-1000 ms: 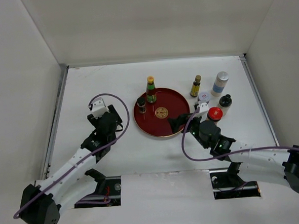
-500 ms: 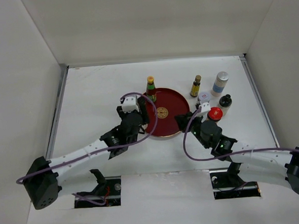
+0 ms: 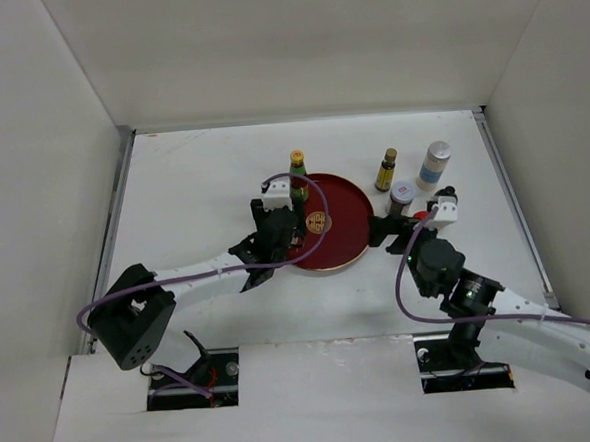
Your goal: Organize the condiment bottles
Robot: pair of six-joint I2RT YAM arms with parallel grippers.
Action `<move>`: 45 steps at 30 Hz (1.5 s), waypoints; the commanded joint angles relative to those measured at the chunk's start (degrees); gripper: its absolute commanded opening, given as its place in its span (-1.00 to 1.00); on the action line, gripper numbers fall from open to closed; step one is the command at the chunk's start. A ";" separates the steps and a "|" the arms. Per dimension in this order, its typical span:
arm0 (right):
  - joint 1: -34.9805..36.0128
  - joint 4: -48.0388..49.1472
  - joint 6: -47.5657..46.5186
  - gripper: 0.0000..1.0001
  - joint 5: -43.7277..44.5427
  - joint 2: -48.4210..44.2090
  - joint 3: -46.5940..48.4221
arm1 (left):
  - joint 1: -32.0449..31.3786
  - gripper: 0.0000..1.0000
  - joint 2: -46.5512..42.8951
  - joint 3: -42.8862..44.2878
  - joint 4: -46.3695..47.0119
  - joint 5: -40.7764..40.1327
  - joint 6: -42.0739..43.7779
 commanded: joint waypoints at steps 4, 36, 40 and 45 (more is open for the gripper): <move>0.79 -25.25 6.61 0.95 22.85 -0.29 8.92 | 0.74 -0.21 -0.98 0.50 9.14 1.03 0.99; -24.07 -23.53 7.16 0.83 -3.31 15.62 8.05 | -0.23 0.83 -32.52 -16.29 9.32 2.70 -0.24; -25.57 -22.12 7.16 0.43 -5.70 15.28 7.08 | 1.62 0.83 -35.61 -18.05 9.41 2.18 -0.67; -25.31 -24.49 7.59 -0.15 -4.21 10.64 8.05 | 2.76 0.83 -35.43 -18.14 8.70 2.88 -1.64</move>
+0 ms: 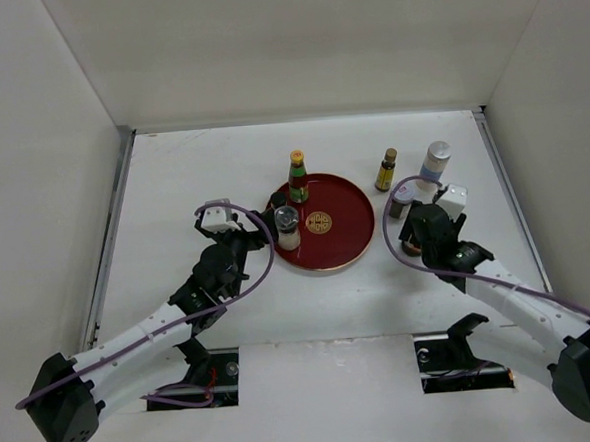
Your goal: Organize the condiment bottles
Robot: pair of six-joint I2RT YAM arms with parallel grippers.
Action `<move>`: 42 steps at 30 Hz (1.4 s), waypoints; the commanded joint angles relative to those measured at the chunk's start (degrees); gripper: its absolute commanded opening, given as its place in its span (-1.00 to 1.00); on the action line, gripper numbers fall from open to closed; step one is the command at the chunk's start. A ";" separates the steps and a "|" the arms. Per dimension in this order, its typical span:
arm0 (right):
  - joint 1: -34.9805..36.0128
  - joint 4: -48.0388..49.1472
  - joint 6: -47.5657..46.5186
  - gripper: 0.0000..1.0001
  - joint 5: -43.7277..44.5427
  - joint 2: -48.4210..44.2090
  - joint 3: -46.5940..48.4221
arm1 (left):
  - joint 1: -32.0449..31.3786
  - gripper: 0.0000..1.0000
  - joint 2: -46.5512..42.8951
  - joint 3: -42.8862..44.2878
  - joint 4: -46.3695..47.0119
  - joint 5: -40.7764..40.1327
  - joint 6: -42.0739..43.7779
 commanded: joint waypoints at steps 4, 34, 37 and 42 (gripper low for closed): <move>6.20 -2.93 0.03 -0.22 3.39 -10.59 5.70 | 1.11 0.83 -0.79 -0.64 2.61 0.48 -1.05; 17.29 22.80 -8.23 -0.01 -5.57 47.76 44.30 | 3.04 0.81 2.81 -1.96 4.71 -0.23 -2.99; 17.29 22.37 -7.53 0.32 -4.96 47.42 43.60 | 3.04 0.81 2.55 -2.13 4.71 -0.32 -2.99; 16.94 21.49 -6.30 0.79 -4.60 39.61 40.53 | 2.69 0.81 2.46 -2.04 4.71 -0.32 -2.99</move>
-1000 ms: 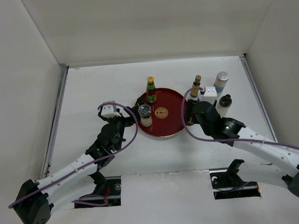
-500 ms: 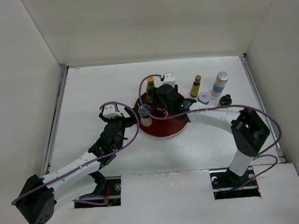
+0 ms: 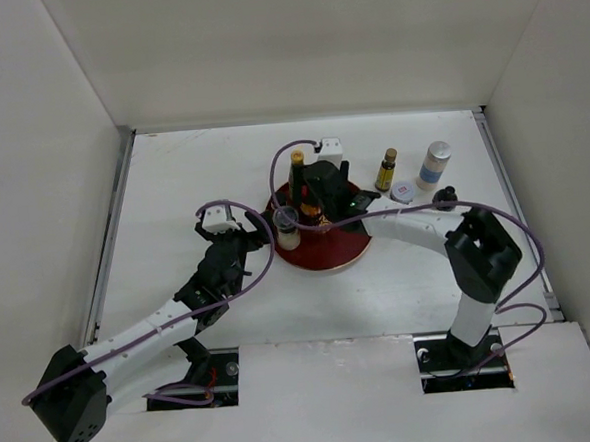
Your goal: Organize the condiment bottles
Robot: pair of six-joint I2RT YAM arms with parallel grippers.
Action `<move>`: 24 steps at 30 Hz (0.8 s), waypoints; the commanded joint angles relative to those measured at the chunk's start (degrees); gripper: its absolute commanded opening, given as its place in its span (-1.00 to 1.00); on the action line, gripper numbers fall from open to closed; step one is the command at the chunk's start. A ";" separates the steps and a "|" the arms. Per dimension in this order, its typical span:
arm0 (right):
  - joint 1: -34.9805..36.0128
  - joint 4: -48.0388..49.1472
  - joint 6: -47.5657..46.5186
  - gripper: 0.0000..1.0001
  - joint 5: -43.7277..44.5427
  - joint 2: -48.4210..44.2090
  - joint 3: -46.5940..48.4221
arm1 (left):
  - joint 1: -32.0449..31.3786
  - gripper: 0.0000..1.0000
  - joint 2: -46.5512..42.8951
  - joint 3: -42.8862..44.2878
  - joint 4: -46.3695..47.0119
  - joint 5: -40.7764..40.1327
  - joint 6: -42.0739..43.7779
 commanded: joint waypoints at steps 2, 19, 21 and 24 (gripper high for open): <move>-1.40 4.67 1.68 0.79 2.39 -11.75 -2.08 | 0.02 0.81 -1.02 -0.01 2.97 -0.23 -0.58; -21.70 0.89 -0.16 0.83 0.11 -21.10 -20.11 | -0.94 0.81 -1.45 -0.10 3.67 0.47 -0.85; -21.88 0.37 -0.78 0.83 0.81 -19.95 -19.58 | -0.86 0.81 -1.46 -0.45 4.37 0.12 -0.93; -22.05 0.19 -0.34 0.83 2.65 -19.07 -19.84 | -0.94 0.81 -0.84 -0.28 4.29 0.47 -0.93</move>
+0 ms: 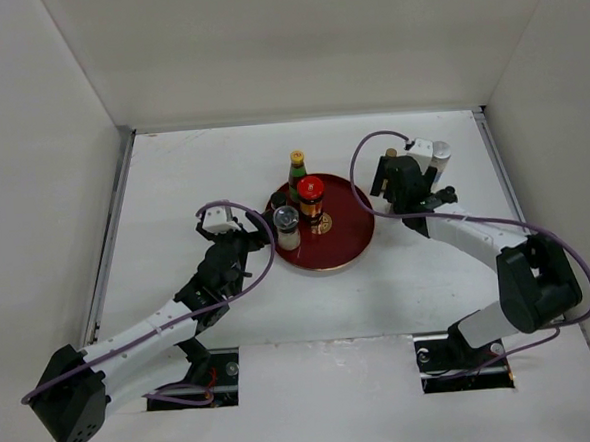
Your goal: Organize the condiment bottles
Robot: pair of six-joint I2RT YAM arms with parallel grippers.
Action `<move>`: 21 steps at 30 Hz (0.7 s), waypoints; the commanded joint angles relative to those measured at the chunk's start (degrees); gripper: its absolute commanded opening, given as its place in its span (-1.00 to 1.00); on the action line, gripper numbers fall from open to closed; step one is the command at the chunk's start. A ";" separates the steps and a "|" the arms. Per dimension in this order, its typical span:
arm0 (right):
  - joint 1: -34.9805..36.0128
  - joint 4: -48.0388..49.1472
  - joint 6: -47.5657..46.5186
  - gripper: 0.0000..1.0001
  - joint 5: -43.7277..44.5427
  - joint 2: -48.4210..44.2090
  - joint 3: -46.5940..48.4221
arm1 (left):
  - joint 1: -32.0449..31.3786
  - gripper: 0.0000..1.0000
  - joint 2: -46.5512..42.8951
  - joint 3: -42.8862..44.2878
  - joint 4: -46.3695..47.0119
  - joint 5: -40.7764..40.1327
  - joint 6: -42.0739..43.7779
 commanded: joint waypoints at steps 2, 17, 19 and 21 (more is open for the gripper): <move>-0.31 0.78 -0.65 0.81 2.92 0.32 0.86 | -0.46 0.81 -0.53 -0.21 3.65 0.39 -0.52; -2.41 4.11 0.23 0.57 2.58 6.91 0.59 | -0.29 0.81 0.08 -0.38 3.91 0.04 -0.52; -2.59 8.05 0.59 0.19 1.61 7.35 -0.55 | -0.20 0.81 0.17 -0.30 3.74 0.39 -0.52; -2.33 10.96 0.41 0.01 2.31 6.04 -2.04 | -0.55 0.81 -0.09 -0.30 3.91 0.39 -0.43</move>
